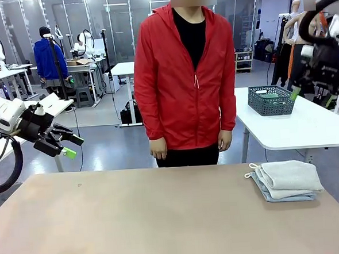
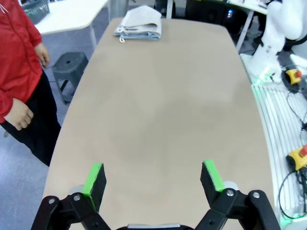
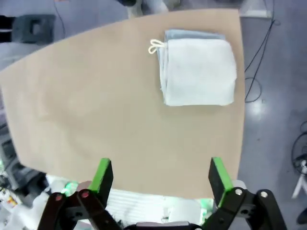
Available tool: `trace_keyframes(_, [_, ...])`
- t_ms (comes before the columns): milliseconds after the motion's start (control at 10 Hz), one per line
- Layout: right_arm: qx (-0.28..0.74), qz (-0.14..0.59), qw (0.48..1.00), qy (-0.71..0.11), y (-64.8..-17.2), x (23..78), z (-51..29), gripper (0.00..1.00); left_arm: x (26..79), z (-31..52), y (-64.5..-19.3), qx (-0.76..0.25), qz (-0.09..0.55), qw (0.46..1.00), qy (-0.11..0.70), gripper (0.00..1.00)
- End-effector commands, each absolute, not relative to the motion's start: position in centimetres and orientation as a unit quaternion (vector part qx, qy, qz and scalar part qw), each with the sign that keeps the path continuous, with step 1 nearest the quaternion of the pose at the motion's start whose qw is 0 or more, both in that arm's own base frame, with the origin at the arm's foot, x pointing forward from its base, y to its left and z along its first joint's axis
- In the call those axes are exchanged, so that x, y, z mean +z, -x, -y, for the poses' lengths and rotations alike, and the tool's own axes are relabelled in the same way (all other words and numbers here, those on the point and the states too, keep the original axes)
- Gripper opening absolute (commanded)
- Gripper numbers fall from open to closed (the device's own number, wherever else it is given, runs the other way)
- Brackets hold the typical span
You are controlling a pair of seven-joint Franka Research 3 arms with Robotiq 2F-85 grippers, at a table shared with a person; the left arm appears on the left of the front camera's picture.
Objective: Fold the towels and place them in the basket.
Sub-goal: Stack the folded Towel with hook on the right side of the table.
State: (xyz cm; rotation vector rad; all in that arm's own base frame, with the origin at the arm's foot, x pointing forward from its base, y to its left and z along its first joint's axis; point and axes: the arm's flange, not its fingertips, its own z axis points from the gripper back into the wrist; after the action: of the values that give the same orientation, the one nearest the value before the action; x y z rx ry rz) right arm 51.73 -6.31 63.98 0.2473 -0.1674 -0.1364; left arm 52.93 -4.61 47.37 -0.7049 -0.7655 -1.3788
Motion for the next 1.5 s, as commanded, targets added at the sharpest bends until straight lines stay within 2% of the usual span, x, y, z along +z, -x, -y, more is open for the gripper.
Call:
trace_keyframes(0, [-0.085,0.170,0.980,-0.065,-44.3,63.2,2.7,1.00,47.4,4.6,-52.9,-0.606,0.337,0.650,0.311,1.00])
trace_keyframes(400, [-0.041,0.249,0.967,-0.039,-39.2,64.6,0.0,1.00,47.4,4.6,-52.9,-0.606,0.337,0.650,0.311,1.00])
trace_keyframes(1400, [-0.032,0.241,0.969,-0.047,-38.8,65.5,0.1,1.00,47.4,4.6,-52.9,-0.606,0.337,0.650,0.311,1.00])
